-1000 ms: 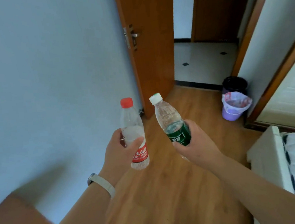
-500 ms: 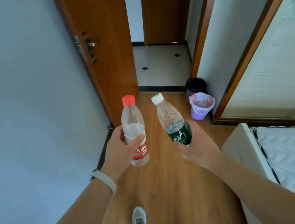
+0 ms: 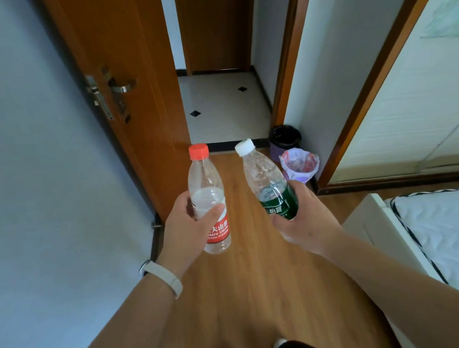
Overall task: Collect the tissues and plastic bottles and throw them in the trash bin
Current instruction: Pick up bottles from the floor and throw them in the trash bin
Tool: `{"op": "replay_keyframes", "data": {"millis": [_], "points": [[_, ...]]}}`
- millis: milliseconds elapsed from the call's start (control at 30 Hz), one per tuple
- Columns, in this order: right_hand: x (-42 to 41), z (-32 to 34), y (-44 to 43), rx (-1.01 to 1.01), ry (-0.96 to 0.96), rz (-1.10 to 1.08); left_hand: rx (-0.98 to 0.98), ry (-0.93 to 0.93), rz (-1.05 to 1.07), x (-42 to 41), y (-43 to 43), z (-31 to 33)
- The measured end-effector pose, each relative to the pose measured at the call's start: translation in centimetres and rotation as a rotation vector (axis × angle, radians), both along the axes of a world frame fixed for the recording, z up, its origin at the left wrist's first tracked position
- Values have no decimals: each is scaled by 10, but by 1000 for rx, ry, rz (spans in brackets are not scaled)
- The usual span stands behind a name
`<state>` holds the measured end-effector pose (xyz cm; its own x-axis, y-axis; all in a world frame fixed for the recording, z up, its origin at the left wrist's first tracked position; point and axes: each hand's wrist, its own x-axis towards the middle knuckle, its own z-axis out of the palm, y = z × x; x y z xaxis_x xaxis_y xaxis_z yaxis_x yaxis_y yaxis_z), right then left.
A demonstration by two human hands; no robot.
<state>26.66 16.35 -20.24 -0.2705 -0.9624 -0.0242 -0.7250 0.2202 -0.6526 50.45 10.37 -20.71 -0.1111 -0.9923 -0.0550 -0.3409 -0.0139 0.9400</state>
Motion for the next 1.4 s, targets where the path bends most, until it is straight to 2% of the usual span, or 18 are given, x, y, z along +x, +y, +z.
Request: {"op": "replay_keyframes", "data": {"millis": [400, 633, 900, 1400], "points": [[-40, -36, -115, 2, -84, -93, 29, -40, -87, -53, -125, -20], [-123, -42, -215, 6, -131, -165, 57, -95, -178, -142, -240, -19], [-231, -35, -280, 1, -87, -301, 38, -99, -316, -260, -332, -12], [-317, -63, -393, 35, -97, -545, 74, -97, -522, -376, -510, -35]]}}
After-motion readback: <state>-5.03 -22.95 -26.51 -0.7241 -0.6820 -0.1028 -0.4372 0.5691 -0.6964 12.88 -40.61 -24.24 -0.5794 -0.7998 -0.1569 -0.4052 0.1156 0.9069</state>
